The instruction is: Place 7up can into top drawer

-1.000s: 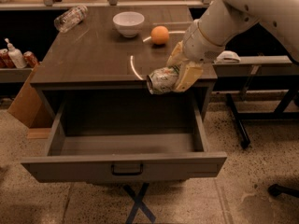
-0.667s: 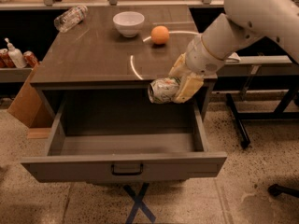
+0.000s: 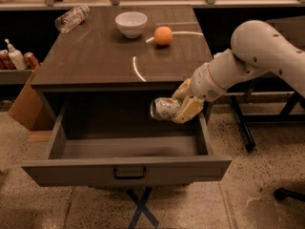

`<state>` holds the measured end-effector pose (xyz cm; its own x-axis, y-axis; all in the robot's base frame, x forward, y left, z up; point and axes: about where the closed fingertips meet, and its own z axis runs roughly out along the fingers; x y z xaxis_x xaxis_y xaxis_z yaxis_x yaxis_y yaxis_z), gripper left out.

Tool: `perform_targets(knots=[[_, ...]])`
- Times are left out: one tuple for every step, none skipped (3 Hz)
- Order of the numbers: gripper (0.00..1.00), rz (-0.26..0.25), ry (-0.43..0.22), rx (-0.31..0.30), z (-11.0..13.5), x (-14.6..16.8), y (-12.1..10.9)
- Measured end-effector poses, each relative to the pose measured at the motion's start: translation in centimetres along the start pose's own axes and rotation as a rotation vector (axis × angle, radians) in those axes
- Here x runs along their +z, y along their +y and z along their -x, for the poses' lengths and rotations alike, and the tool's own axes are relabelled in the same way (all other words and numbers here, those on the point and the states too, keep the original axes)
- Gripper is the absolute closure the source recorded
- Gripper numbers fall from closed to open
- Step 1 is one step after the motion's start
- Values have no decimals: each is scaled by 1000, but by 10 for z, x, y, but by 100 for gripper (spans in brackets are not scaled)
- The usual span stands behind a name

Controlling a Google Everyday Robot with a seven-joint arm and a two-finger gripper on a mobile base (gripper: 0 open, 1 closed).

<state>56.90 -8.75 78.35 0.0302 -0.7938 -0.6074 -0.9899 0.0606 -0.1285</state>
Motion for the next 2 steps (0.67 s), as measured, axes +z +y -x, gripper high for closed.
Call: perform_targets(knots=[[100,-3,-49,75,-18,25,0],[100,1,-86,131,-28,46,-2]])
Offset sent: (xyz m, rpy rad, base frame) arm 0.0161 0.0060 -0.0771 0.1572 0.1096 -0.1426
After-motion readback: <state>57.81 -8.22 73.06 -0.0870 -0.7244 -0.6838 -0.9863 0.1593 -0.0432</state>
